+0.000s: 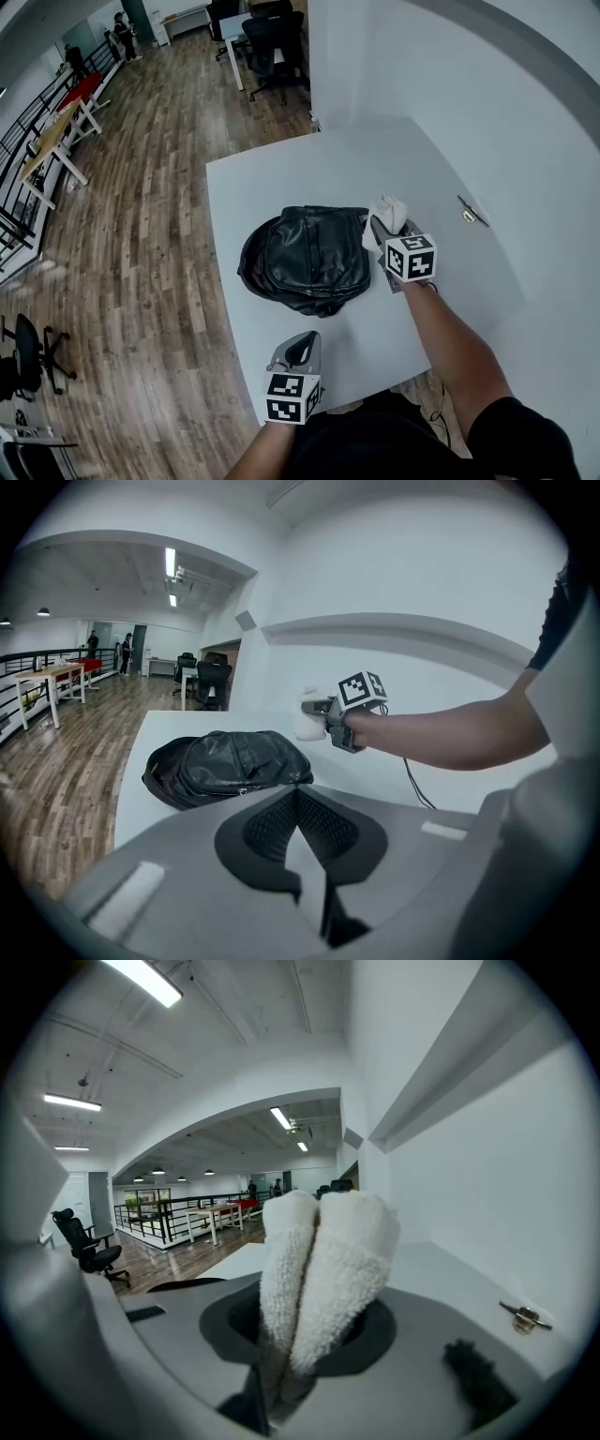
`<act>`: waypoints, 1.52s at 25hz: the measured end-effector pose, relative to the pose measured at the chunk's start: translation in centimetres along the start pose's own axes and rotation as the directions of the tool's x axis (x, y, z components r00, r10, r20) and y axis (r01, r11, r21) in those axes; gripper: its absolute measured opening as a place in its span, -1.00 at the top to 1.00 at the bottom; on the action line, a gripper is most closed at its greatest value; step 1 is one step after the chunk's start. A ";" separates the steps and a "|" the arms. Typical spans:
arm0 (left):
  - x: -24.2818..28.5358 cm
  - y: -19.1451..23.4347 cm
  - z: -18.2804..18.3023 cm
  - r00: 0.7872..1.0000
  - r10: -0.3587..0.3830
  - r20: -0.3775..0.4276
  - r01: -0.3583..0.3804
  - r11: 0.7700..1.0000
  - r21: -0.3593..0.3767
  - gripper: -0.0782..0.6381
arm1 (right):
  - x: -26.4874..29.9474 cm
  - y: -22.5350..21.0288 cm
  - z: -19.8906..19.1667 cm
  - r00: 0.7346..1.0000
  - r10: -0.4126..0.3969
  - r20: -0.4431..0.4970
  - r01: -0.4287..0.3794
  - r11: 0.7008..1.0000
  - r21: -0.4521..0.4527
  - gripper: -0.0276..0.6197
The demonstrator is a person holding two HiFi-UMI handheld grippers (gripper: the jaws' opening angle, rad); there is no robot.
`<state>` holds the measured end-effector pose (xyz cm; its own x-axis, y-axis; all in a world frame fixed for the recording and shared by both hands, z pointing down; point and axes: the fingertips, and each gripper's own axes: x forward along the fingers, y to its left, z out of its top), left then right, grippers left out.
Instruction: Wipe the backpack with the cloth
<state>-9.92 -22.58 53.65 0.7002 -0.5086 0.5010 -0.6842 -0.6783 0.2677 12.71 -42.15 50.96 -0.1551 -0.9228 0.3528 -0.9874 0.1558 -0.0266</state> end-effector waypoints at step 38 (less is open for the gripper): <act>-7.9 9.4 -4.0 0.968 0.250 0.021 -0.244 0.957 -0.157 0.76 | 10.6 28.0 -3.3 0.877 0.462 -0.135 -0.461 0.887 0.038 0.61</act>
<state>-22.72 -22.84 55.49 0.5109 -0.6733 0.5345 -0.8576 -0.4417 0.2633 -16.51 -46.41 56.99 -0.5878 -0.6897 0.4229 -0.8051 0.5502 -0.2216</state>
